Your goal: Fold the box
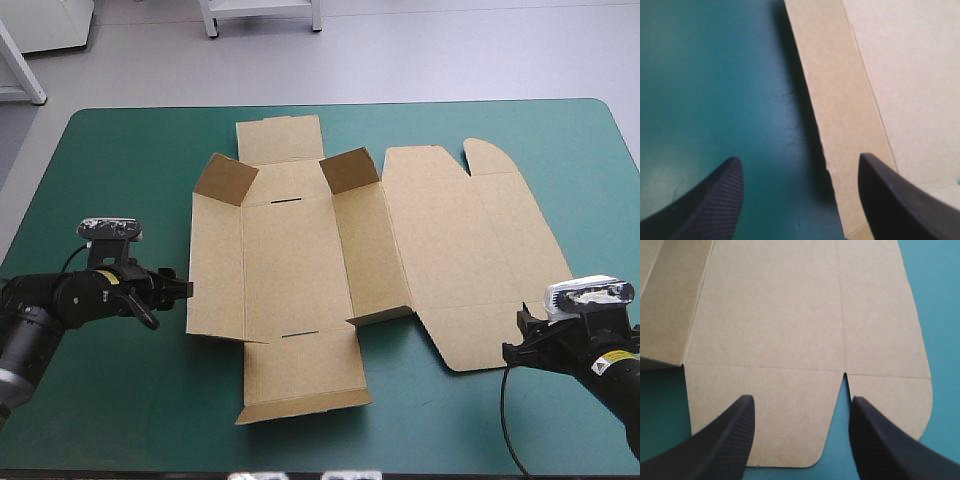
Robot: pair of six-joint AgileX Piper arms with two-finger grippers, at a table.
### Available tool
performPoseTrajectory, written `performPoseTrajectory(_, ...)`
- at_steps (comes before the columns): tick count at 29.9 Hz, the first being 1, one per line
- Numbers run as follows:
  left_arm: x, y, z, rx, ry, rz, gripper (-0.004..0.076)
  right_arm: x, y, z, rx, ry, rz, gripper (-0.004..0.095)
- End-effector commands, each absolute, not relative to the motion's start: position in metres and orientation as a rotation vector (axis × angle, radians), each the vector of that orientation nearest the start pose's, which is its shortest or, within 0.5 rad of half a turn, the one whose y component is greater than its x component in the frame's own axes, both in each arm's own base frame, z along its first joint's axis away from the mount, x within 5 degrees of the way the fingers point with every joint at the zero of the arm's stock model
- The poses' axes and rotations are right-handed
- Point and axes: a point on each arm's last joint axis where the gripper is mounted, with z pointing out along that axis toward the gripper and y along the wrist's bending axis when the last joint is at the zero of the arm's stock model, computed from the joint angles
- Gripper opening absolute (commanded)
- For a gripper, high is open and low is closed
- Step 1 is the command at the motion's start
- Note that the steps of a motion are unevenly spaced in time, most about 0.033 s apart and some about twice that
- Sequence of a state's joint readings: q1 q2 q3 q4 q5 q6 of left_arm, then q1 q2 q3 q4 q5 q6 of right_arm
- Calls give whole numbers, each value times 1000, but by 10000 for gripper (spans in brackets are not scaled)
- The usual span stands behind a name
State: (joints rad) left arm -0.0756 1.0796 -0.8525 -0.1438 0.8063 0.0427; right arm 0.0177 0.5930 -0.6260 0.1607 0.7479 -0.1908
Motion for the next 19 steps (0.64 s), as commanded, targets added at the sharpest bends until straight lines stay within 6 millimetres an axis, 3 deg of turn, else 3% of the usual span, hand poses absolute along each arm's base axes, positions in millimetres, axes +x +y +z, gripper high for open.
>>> performPoseTrajectory(1,221,-17,307,-36,2480,-291,477,113,11,330,-136,2060,82,531)
performPoseTrajectory(9,250,1,287,-155,2427,-742,477,114,11,332,-141,2037,73,531)
performPoseTrajectory(19,279,2,246,-210,2500,-891,477,114,11,331,-138,2043,83,531)
